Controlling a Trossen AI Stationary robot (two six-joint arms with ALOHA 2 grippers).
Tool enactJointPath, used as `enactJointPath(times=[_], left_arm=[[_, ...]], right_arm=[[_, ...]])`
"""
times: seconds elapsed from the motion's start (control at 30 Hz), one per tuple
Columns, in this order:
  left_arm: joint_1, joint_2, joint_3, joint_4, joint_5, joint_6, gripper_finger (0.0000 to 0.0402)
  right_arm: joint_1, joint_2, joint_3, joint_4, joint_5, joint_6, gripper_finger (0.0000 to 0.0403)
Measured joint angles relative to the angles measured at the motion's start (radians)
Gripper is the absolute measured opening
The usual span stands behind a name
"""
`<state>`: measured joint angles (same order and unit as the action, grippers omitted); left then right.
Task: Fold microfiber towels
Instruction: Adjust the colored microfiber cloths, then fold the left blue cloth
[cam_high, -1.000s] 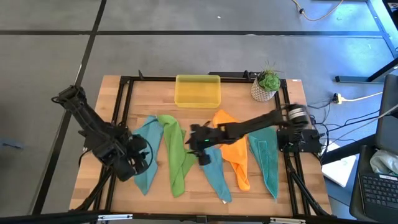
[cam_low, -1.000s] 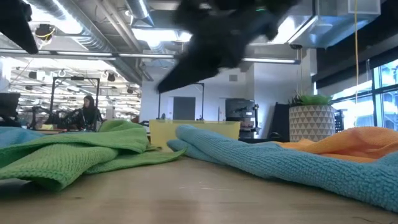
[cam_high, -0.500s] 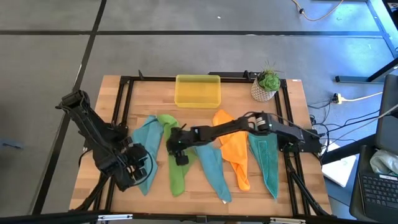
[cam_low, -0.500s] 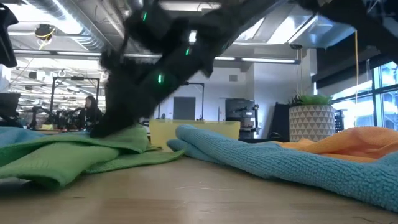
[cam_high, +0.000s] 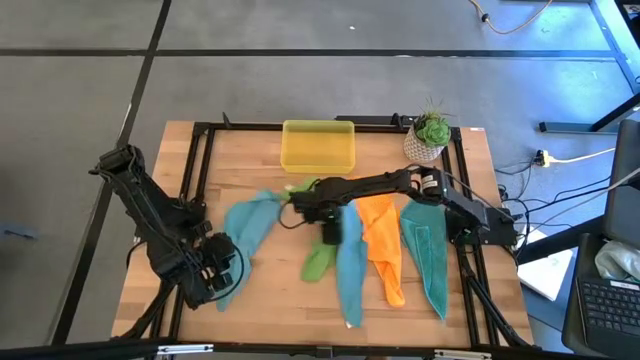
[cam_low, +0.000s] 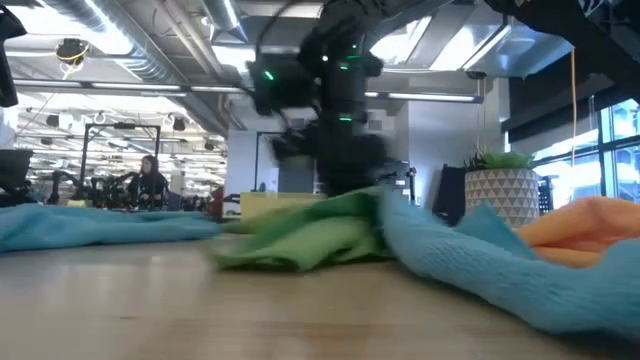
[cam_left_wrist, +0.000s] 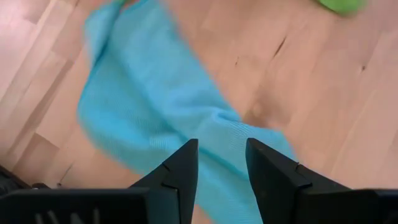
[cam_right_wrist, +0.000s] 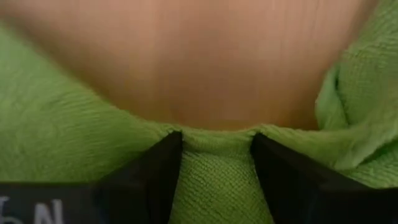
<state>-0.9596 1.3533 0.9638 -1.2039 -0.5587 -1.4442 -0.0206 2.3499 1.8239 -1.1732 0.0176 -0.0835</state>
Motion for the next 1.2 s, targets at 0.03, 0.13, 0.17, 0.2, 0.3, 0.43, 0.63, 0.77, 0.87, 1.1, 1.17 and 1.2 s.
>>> enactJointPath(times=[0.03,0.13,0.17,0.2,0.3,0.43,0.63,0.77,0.87,1.1,1.17,1.2], left_arm=[[-0.003,0.000,0.000,0.000,0.000,-0.009,0.0127],[-0.017,0.000,0.000,0.004,0.000,-0.041,0.0127],[-0.024,0.000,0.000,0.004,0.000,-0.052,0.0127],[-0.030,0.000,0.000,0.004,-0.001,-0.065,0.0127],[-0.051,0.002,0.000,0.010,-0.005,-0.097,0.0127],[-0.067,0.002,0.000,0.014,-0.018,-0.125,0.0127],[-0.061,0.002,0.000,0.016,-0.083,-0.125,0.0127],[-0.052,0.002,0.000,0.016,-0.089,-0.082,0.0127],[-0.053,0.002,0.000,0.018,-0.126,-0.019,0.0127],[-0.011,0.003,0.000,0.074,-0.193,0.103,0.0127],[0.001,0.003,0.000,0.095,-0.183,0.137,0.0127],[0.007,0.003,-0.001,0.103,-0.182,0.148,0.0127]], right_arm=[[-0.001,-0.004,-0.019,-0.061,0.012,0.013,0.0204],[-0.001,-0.036,-0.109,-0.159,0.034,0.071,0.0204],[-0.001,-0.054,-0.152,-0.175,0.034,0.085,0.0204],[-0.001,-0.077,-0.201,-0.183,0.034,0.100,0.0204],[0.004,-0.167,-0.366,-0.162,0.088,0.160,0.0204],[0.005,-0.339,-0.556,-0.112,0.218,0.273,0.0204],[0.011,-0.625,-0.668,0.005,0.242,0.388,0.0204],[0.029,-0.734,-0.670,0.174,0.217,0.391,0.0204],[0.068,-0.749,-0.665,0.466,0.169,0.316,0.0204],[0.134,-0.599,-0.658,0.907,0.106,0.089,0.0204],[0.110,-0.555,-0.651,0.910,0.080,0.085,0.0204],[0.094,-0.532,-0.651,0.899,0.063,0.103,0.0204]])
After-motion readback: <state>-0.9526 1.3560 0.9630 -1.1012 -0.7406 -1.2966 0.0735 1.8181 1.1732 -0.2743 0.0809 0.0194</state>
